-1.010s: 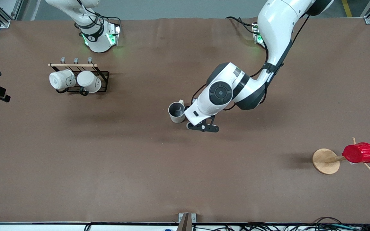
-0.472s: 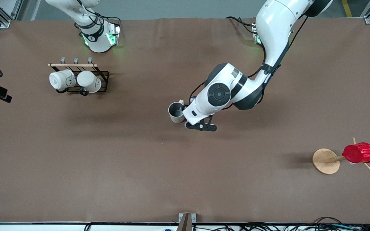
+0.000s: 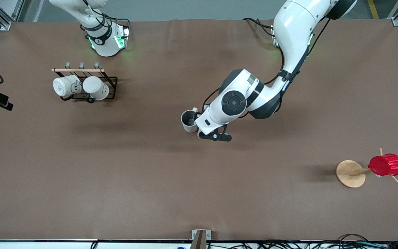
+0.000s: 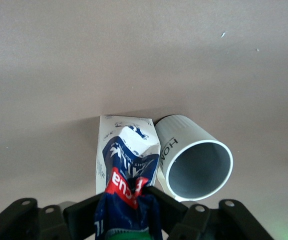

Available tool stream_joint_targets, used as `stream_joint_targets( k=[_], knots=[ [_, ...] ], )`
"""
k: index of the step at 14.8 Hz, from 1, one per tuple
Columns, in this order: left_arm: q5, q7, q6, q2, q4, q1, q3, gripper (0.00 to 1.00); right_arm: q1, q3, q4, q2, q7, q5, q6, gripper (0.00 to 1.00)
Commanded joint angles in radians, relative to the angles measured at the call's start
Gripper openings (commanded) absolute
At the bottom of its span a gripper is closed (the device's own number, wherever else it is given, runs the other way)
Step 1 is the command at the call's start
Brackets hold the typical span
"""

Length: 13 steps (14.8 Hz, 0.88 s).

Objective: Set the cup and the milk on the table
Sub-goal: 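Lower the milk carton beside the grey mug and open the left gripper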

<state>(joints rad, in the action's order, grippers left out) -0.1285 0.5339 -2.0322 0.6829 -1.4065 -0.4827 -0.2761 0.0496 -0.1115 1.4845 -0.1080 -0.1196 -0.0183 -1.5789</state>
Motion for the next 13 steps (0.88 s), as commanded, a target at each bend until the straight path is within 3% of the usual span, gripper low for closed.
stream_joint_targets(
  k=[1, 4, 13],
  knots=[
    [0.038, 0.000, 0.007, -0.005, 0.014, 0.001, 0.003, 1.00, -0.007, -0.005, 0.034, 0.033, 0.020, -0.005, -0.009, 1.00],
    [0.047, 0.011, 0.007, -0.051, 0.012, 0.010, 0.015, 1.00, -0.005, -0.005, 0.034, 0.033, 0.020, -0.005, -0.010, 1.00],
    [0.138, -0.017, 0.020, -0.218, -0.058, 0.179, 0.014, 1.00, -0.004, -0.007, 0.033, 0.033, 0.020, -0.005, -0.016, 1.00]
  ],
)
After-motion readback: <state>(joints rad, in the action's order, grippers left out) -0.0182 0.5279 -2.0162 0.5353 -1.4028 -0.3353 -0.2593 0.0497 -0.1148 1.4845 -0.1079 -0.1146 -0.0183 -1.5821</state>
